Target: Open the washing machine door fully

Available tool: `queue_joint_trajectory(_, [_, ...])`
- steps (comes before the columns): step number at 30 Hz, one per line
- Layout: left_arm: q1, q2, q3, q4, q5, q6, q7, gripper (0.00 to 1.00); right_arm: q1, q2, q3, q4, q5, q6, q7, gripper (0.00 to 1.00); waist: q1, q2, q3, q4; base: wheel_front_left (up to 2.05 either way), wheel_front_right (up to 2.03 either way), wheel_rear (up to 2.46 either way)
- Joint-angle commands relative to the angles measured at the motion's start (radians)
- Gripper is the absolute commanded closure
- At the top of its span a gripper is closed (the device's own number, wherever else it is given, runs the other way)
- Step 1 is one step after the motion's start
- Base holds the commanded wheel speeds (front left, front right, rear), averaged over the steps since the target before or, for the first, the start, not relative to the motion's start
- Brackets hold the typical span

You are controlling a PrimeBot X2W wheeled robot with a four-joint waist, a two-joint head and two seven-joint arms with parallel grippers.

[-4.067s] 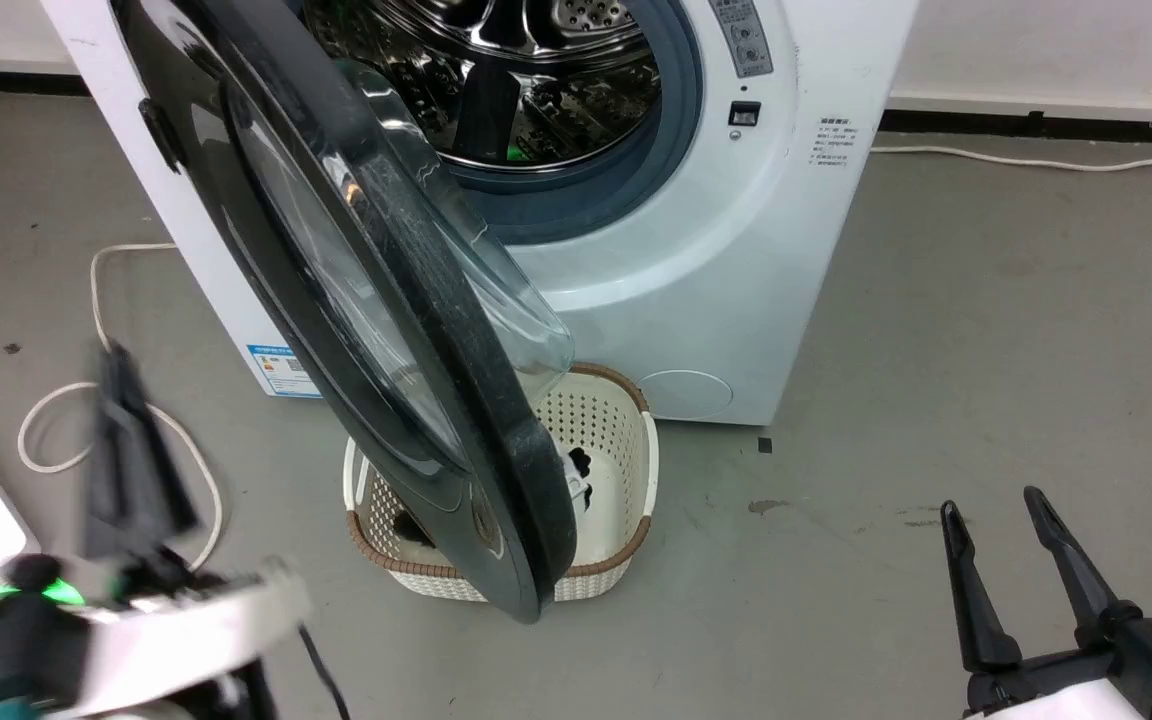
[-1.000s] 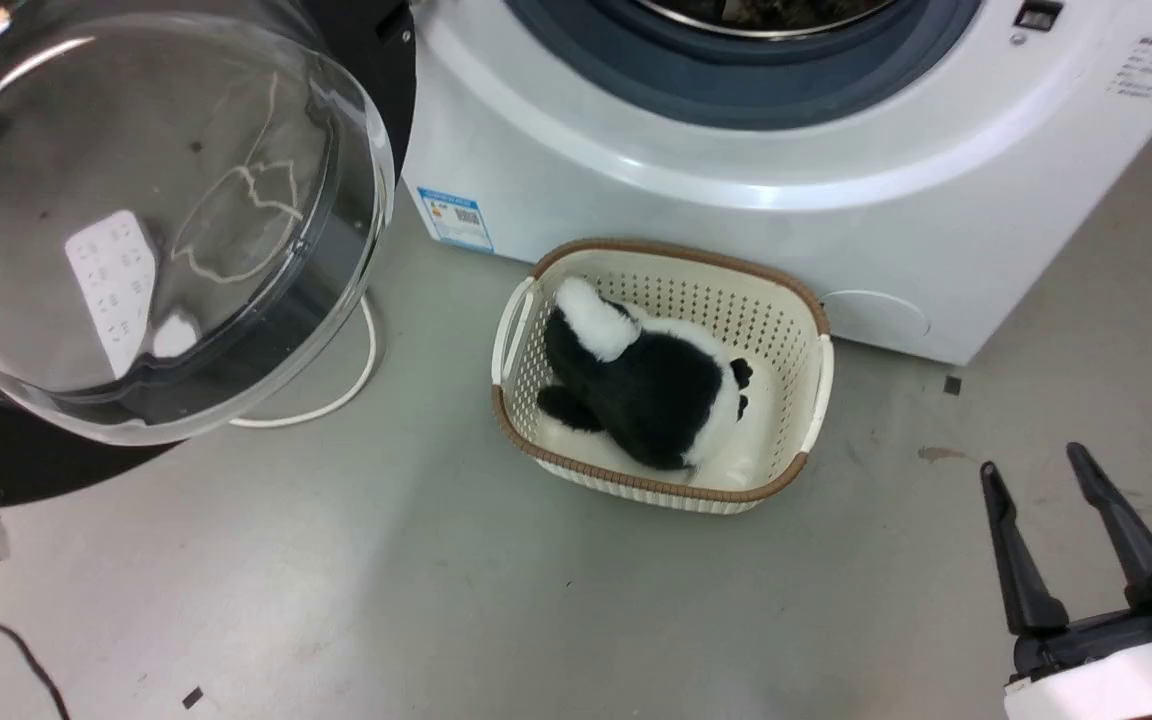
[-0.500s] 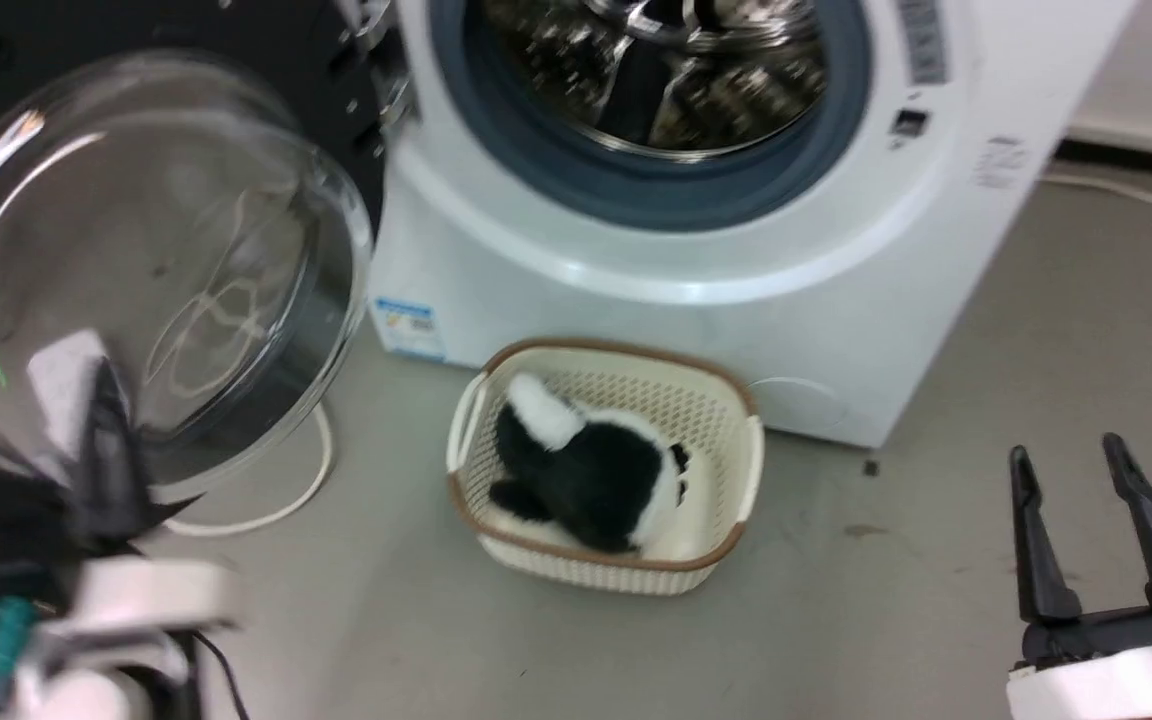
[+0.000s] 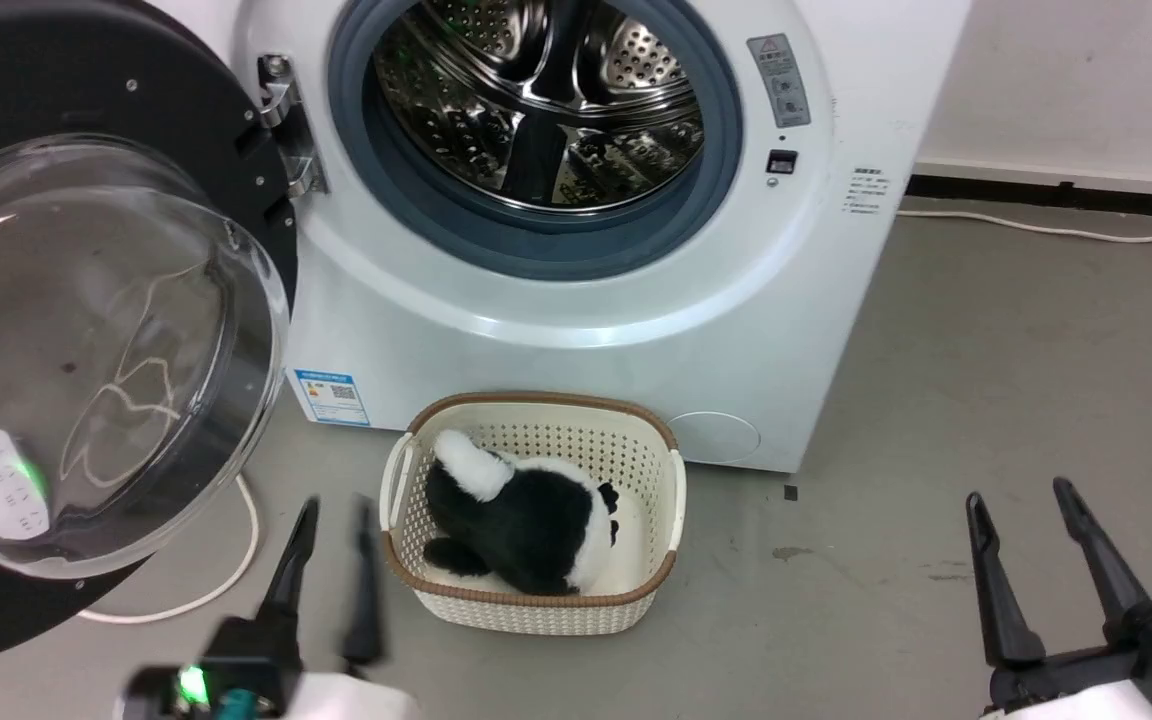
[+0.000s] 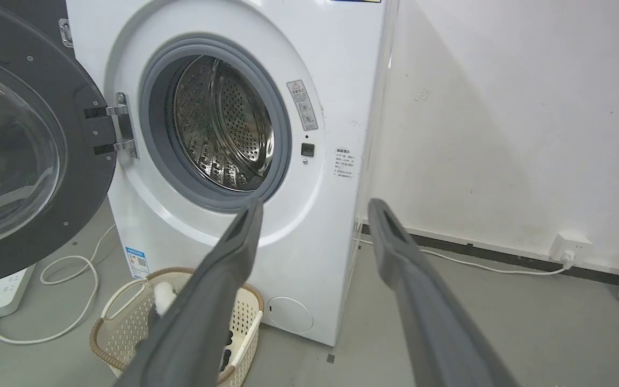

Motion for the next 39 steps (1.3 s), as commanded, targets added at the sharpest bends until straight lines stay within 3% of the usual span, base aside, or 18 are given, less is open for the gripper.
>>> queue_joint_trajectory(1, [0.018, -0.008, -0.009, 0.018, 0.003, -0.003, -0.008, 0.0, 0.017, 0.006, -0.001, 0.007, -0.002, -0.001, -0.004, 0.0, 0.0002, 0.0, -0.004, -0.006, 0.0, 0.0, 0.0])
queue_joint_trajectory(9, [0.015, -0.027, -0.032, 0.115, 0.013, -0.017, -0.034, 0.0, 0.026, 0.009, -0.008, 0.041, 0.014, -0.001, -0.004, 0.0, 0.0002, 0.0, 0.0, -0.02, 0.0, 0.0, 0.0])
queue_joint_trajectory(26, [-0.011, -0.037, -0.01, 0.123, 0.024, -0.021, -0.04, 0.0, 0.02, 0.009, -0.008, 0.058, 0.03, -0.001, -0.004, 0.0, 0.0002, 0.0, -0.001, -0.019, 0.0, 0.0, 0.0])
queue_joint_trajectory(27, [0.006, -0.035, -0.009, 0.123, 0.02, -0.022, -0.035, 1.0, 0.016, 0.004, -0.007, 0.054, 0.022, 0.0, 0.0, 1.0, 0.0002, 0.0, -0.001, -0.019, 0.0, 0.0, 0.0])
queue_joint_trajectory(39, [0.005, -0.042, 0.009, 0.117, 0.035, -0.039, -0.015, 1.0, 0.009, 0.004, 0.001, 0.057, 0.018, 0.0, 0.019, 1.0, 0.0002, 0.0, -0.003, -0.025, 0.0, 0.0, 0.0])
